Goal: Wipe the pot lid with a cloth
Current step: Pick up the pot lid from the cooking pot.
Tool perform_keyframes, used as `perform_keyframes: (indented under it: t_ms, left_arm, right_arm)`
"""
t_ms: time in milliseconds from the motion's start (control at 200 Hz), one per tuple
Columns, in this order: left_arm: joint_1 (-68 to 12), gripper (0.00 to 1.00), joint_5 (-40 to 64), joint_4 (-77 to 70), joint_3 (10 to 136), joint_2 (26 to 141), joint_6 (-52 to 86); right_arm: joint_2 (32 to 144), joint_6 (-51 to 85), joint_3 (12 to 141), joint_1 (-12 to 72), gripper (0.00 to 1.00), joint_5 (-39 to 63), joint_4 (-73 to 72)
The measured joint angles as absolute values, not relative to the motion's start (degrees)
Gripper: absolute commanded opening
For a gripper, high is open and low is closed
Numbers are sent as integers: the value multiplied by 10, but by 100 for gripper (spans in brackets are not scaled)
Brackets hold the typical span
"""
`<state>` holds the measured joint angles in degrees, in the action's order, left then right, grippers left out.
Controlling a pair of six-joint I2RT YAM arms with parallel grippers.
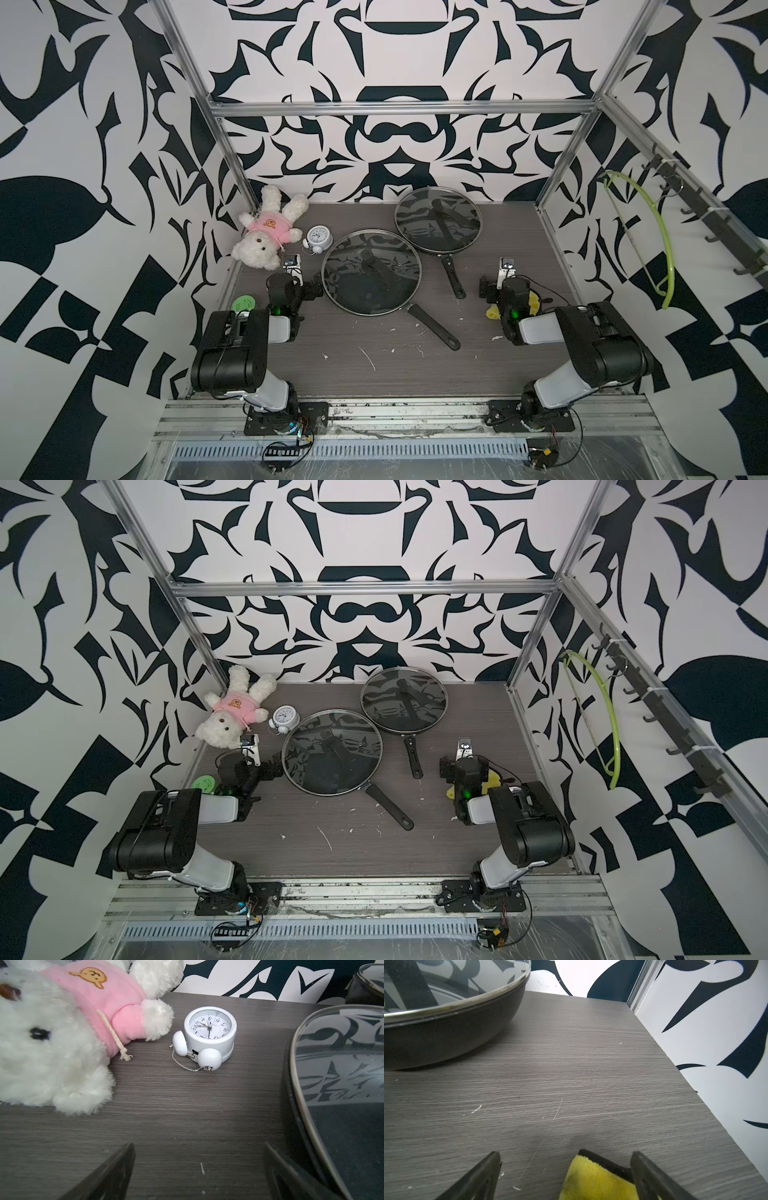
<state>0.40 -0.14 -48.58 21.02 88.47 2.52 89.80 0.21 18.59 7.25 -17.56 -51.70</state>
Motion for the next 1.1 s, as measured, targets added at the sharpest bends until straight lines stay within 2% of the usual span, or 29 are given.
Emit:
perform_keyframes:
  t_ms: [750, 910, 1100]
  left_arm:
    - [1, 99, -6, -497, 205, 877, 19]
    - [-36, 99, -62, -446, 179, 754, 17]
    - [-97, 99, -138, -294, 239, 601, 62]
  right_arm:
    - [884, 1, 186, 72, 100, -174, -502]
    - [784, 0, 185, 72, 100, -171, -448]
    - [641, 9, 186, 75, 100, -167, -353]
